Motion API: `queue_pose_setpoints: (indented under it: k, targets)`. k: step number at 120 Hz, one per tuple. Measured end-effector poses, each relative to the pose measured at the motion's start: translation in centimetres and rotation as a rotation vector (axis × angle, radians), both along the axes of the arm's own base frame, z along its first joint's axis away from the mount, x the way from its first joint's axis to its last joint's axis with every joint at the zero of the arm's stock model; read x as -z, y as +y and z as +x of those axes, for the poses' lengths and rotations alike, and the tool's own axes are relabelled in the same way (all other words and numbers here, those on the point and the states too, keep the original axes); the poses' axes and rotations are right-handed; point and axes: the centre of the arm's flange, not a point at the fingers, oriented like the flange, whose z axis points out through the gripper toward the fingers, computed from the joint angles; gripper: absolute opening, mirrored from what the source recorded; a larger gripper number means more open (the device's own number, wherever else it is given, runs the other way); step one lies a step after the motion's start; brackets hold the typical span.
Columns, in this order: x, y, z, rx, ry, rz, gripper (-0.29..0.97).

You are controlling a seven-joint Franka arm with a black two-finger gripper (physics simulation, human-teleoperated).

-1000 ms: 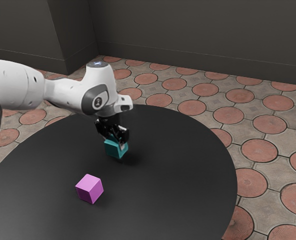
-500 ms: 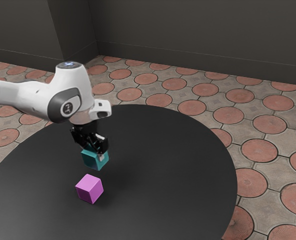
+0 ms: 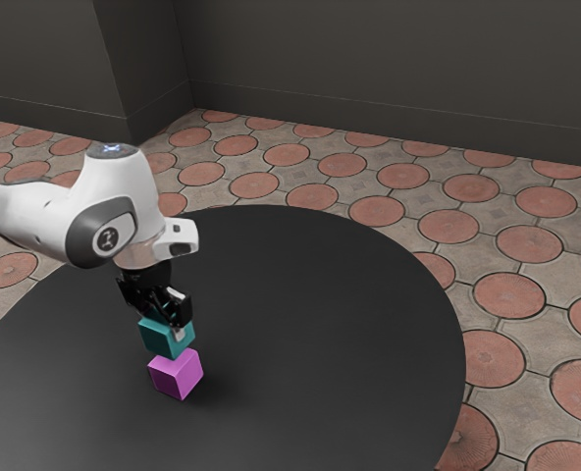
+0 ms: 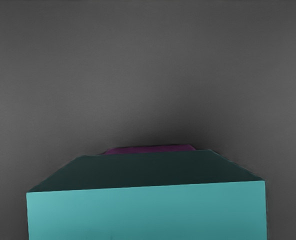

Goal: Pick up the blue block with one arm, and put the blue block on the pink block with one arm

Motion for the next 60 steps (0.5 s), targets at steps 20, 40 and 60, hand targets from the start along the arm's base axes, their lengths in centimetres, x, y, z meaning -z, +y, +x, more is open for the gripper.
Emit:
queue_pose_setpoints:
  k: [20, 40, 60]
  targets:
    - [0.3, 0.1, -0.2, -0.001, 0.004, 0.000, 0.39]
    - [1.0, 0.1, -0.3, -0.001, 0.006, 0.000, 0.39]
    - [1.2, 0.1, -0.5, 0.000, 0.000, 0.000, 0.39]
